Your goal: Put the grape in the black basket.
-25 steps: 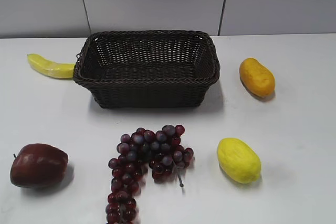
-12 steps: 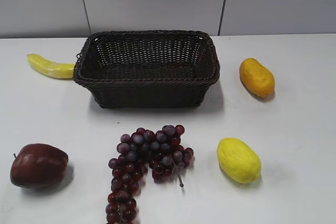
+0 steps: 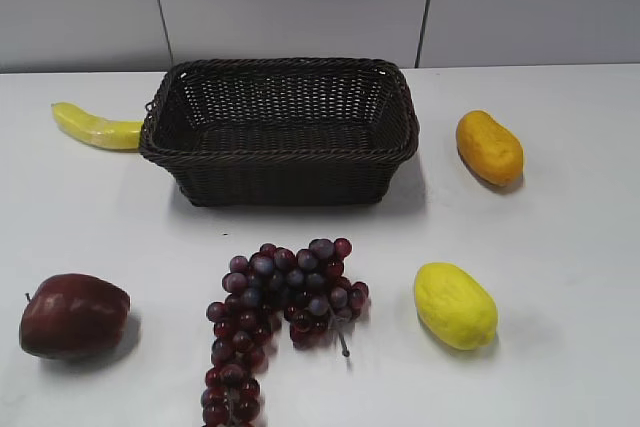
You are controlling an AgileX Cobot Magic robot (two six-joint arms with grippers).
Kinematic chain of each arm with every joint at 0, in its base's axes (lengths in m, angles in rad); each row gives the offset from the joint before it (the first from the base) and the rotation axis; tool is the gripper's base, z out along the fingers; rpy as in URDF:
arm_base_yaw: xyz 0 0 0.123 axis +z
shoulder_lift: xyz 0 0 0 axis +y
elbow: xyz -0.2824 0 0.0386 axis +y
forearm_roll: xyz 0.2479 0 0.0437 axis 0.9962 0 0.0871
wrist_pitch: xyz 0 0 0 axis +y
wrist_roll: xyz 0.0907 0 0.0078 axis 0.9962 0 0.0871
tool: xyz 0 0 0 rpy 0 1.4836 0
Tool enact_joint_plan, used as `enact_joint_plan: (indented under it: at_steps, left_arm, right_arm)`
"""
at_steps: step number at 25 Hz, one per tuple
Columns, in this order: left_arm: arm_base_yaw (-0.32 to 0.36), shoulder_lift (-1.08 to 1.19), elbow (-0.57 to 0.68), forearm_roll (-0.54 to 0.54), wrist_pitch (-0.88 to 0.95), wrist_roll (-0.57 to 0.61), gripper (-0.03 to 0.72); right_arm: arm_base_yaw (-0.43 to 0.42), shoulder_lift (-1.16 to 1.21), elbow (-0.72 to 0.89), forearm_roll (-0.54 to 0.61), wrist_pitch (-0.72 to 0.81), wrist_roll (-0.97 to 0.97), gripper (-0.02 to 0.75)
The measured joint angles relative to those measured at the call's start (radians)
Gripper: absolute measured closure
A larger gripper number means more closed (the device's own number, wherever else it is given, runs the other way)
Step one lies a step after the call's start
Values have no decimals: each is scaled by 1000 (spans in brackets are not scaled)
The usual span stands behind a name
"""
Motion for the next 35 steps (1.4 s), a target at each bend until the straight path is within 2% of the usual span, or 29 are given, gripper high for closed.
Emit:
enact_joint_plan:
  at_steps: [9,14,22,29,35]
  left_arm:
    - [-18,211,-30,-135,-80,78,135]
    - [-54,303,-70,-144,-85,113,135]
    - [-82,477,-195,-153,-88,141,135]
    - [-82,675,-321,-250,-76,248,135]
    - [-97,781,-424,-271,-53,290,135]
  right_arm:
    - [0,0,0,0,0,0,153]
    - [0,0,0,0,0,0,153]
    - [0,0,0,0,0,0,153]
    - [0,0,0,0,0,0,153]
    - [0,0,0,0,0,0,153]
